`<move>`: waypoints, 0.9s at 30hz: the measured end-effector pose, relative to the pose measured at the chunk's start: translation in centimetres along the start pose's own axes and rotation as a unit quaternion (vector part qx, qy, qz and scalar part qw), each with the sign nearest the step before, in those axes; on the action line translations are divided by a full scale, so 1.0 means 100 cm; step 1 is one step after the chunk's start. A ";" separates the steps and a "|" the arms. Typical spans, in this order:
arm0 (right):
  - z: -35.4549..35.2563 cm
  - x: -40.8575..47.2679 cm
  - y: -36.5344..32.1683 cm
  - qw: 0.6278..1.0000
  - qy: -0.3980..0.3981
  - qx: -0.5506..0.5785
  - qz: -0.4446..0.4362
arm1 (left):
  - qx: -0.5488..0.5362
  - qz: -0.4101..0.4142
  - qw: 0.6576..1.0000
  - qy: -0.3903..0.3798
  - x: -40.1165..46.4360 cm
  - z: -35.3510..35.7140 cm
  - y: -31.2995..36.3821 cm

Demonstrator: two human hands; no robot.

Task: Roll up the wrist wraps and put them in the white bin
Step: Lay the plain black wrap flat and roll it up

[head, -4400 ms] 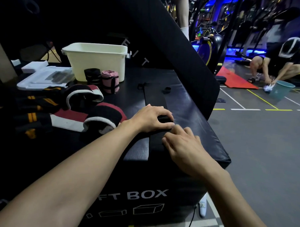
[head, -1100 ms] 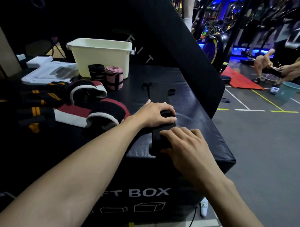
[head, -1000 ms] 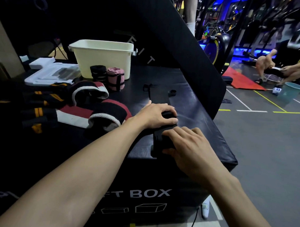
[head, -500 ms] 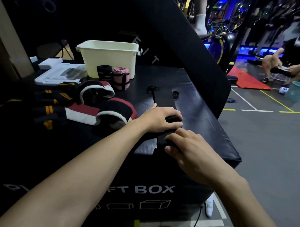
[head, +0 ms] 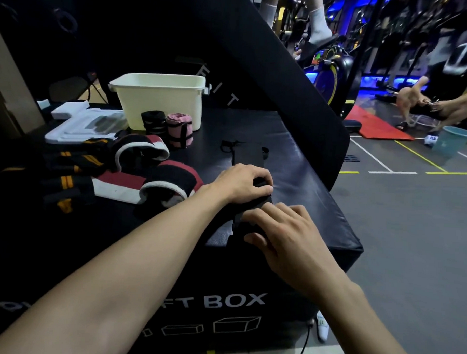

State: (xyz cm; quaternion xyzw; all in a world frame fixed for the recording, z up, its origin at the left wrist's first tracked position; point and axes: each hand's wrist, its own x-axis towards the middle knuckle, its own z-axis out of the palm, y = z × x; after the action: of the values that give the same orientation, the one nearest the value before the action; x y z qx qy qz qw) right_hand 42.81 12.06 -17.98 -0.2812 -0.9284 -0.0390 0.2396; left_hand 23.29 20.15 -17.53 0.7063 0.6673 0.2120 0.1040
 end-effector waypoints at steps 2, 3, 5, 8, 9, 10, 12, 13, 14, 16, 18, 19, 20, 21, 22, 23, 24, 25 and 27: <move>0.001 0.000 0.003 1.000 0.024 -0.011 -0.010 | 0.004 0.001 1.000 -0.011 0.000 -0.002 -0.003; 0.002 0.000 0.004 0.999 0.034 -0.012 -0.012 | 0.005 0.001 1.000 -0.012 0.000 -0.003 -0.004; 0.003 -0.001 0.003 0.999 0.042 -0.005 -0.009 | 0.003 -0.001 1.000 -0.007 -0.001 -0.003 -0.007; 0.006 -0.004 0.005 1.000 0.030 0.002 -0.002 | -0.011 0.001 1.000 0.024 -0.004 0.000 -0.010; 0.006 -0.005 0.006 1.000 0.021 0.001 0.001 | -0.022 0.001 0.999 0.039 -0.005 0.001 -0.011; 0.007 -0.005 0.008 1.000 0.010 0.000 0.003 | -0.034 0.000 0.998 0.051 -0.005 0.001 -0.012; 0.008 -0.004 0.011 1.000 -0.004 0.000 0.013 | -0.047 -0.005 0.997 0.059 -0.005 0.002 -0.013; 0.009 -0.002 0.012 1.000 -0.006 -0.002 0.016 | -0.050 -0.009 0.997 0.059 -0.005 0.003 -0.013; 0.011 -0.001 0.013 1.000 -0.006 -0.008 0.016 | -0.054 -0.013 0.997 0.061 -0.004 0.005 -0.014; 0.012 0.002 0.014 1.000 0.003 -0.028 0.004 | -0.068 -0.020 0.996 0.061 -0.001 0.007 -0.016; 0.013 0.004 0.015 0.999 0.012 -0.051 -0.012 | -0.089 -0.024 0.994 0.061 0.001 0.009 -0.017; 0.012 0.005 0.015 0.998 0.010 -0.058 -0.018 | -0.096 -0.027 0.993 0.062 0.002 0.009 -0.018; 0.012 0.006 0.016 0.998 0.006 -0.063 -0.022 | -0.103 -0.029 0.992 0.063 0.003 0.009 -0.019; 0.011 0.006 0.017 0.997 0.000 -0.067 -0.025 | -0.111 -0.030 0.991 0.063 0.004 0.009 -0.019; 0.010 0.007 0.017 0.997 -0.005 -0.066 -0.027 | -0.118 -0.030 0.990 0.065 0.004 0.009 -0.020; 0.009 0.009 0.017 0.998 -0.010 -0.061 -0.027 | -0.123 -0.031 0.990 0.069 0.005 0.009 -0.021; 0.007 0.010 0.017 0.998 -0.015 -0.054 -0.027 | -0.126 -0.032 0.989 0.074 0.005 0.009 -0.021; 0.005 0.012 0.016 0.998 -0.025 -0.046 -0.024 | -0.129 -0.031 0.988 0.079 0.005 0.010 -0.022; -0.001 0.014 0.013 0.998 -0.054 -0.025 -0.017 | -0.133 -0.024 0.987 0.083 0.004 0.010 -0.023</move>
State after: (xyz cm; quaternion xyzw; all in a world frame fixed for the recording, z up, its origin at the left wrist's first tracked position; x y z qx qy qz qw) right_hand 42.51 13.88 -17.35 -0.2729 -0.9434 -0.0513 0.1814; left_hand 21.66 20.91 -19.39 0.6497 0.6566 0.3542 0.1463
